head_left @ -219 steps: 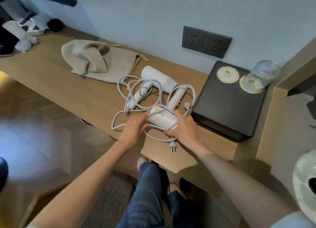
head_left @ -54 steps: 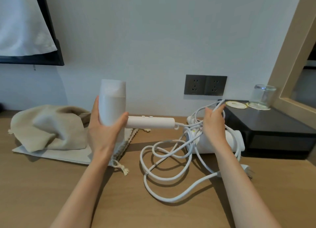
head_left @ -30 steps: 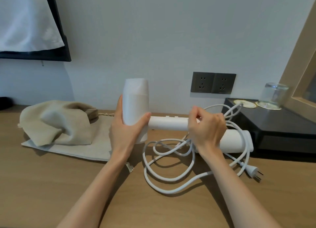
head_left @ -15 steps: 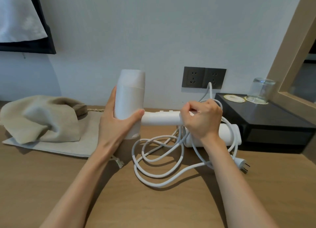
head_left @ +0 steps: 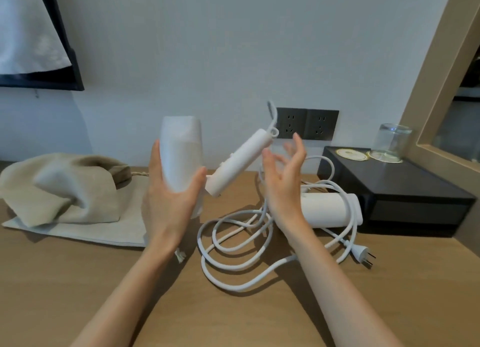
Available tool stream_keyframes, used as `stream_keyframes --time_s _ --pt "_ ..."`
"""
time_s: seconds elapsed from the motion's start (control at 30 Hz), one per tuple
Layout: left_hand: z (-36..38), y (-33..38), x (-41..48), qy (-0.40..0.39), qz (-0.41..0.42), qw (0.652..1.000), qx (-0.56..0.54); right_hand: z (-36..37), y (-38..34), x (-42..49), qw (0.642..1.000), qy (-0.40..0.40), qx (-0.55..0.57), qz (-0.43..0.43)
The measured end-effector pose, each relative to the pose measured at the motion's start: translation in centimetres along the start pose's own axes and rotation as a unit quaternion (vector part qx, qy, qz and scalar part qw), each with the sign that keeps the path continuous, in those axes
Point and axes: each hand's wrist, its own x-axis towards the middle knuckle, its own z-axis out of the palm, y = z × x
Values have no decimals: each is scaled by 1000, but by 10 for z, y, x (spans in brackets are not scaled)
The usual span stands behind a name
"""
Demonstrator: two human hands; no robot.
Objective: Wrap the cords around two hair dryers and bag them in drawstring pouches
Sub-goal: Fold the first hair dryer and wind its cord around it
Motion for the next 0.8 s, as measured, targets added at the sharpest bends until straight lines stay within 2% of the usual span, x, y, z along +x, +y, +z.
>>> stream_keyframes --time_s 0.03,0.1,0.23,0.33,0.6,0.73,0.8 --pt "1 2 -2 0 4 1000 8 6 -3 -4 997 -37 56 32" --pt "6 4 -9 -19 11 1000 13 17 -3 -6 993 -34 105 49" --pt "17 11 -23 -78 35 996 23 17 2 -7 990 102 94 33" --pt "23 15 -29 -97 61 993 28 5 4 -2 986 144 74 30" --pt "21 9 -28 -115 50 992 -13 1 3 2 997 75 18 -9" --pt "21 7 -27 -167 112 979 23 1 1 0 998 -19 -42 -53" --pt "23 8 -26 -169 117 978 27 -2 1 1 998 -21 -33 -46"
